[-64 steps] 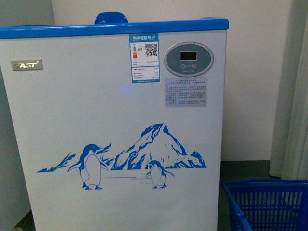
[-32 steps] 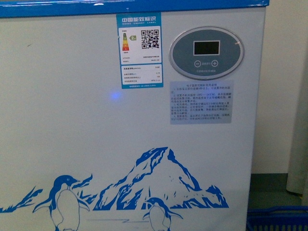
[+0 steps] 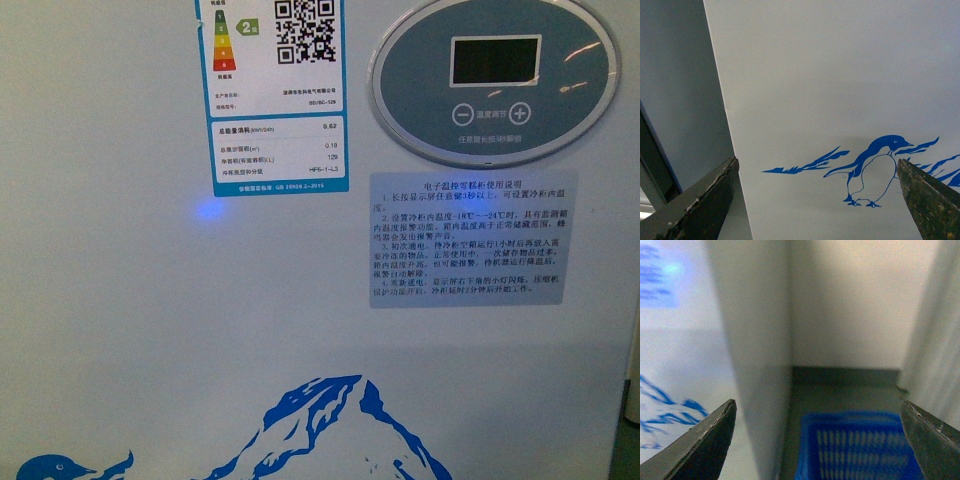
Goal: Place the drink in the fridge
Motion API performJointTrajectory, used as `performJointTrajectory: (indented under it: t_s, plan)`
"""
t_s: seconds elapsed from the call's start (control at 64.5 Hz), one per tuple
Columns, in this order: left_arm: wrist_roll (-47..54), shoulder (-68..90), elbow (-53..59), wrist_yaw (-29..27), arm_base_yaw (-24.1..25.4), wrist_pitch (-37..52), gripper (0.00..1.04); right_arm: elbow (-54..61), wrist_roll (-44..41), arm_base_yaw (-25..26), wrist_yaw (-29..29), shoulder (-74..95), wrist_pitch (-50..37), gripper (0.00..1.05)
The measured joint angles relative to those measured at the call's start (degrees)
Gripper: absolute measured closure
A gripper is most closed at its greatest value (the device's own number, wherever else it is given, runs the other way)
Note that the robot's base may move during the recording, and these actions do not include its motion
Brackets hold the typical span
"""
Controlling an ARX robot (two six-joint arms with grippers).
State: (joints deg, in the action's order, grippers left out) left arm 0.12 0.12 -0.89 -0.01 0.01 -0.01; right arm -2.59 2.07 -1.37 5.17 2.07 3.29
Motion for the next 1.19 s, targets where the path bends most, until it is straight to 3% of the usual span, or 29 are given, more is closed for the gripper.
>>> performJointTrajectory:
  t_s: [0.093, 0.14, 0.248, 0.31, 0.419, 0.651, 0.946, 1.194]
  plan:
    - [0.0, 0.0, 0.0, 0.0, 0.0, 0.0, 0.08, -3.7, 4.3, -1.0, 9.7, 8.3, 7.4, 0.07]
    - [0.0, 0.0, 0.0, 0.1, 0.0, 0.0, 0.08, -4.8, 5.0, 0.6, 10.5, 13.5, 7.1, 0.07]
    - [0.0, 0.0, 0.0, 0.0, 0.0, 0.0, 0.08, -8.1, 3.8, 9.9, 2.0, 31.0, -1.8, 0.07]
    - [0.0, 0.0, 0.0, 0.0, 0.0, 0.0, 0.08, -13.0, 0.7, 18.1, -3.8, 45.0, -9.6, 0.07]
    - [0.0, 0.0, 0.0, 0.0, 0.0, 0.0, 0.08, -19.8, -6.3, 25.8, -7.0, 67.1, -19.6, 0.07]
    - [0.0, 0.0, 0.0, 0.0, 0.0, 0.0, 0.08, -25.7, -11.1, 28.8, -7.7, 93.8, -27.6, 0.07]
    - [0.0, 0.0, 0.0, 0.0, 0.0, 0.0, 0.08, -34.1, -15.6, 29.9, -2.8, 125.5, -40.0, 0.07]
    - [0.0, 0.0, 0.0, 0.0, 0.0, 0.0, 0.08, -43.2, -20.5, 31.5, 1.8, 143.0, -43.2, 0.07]
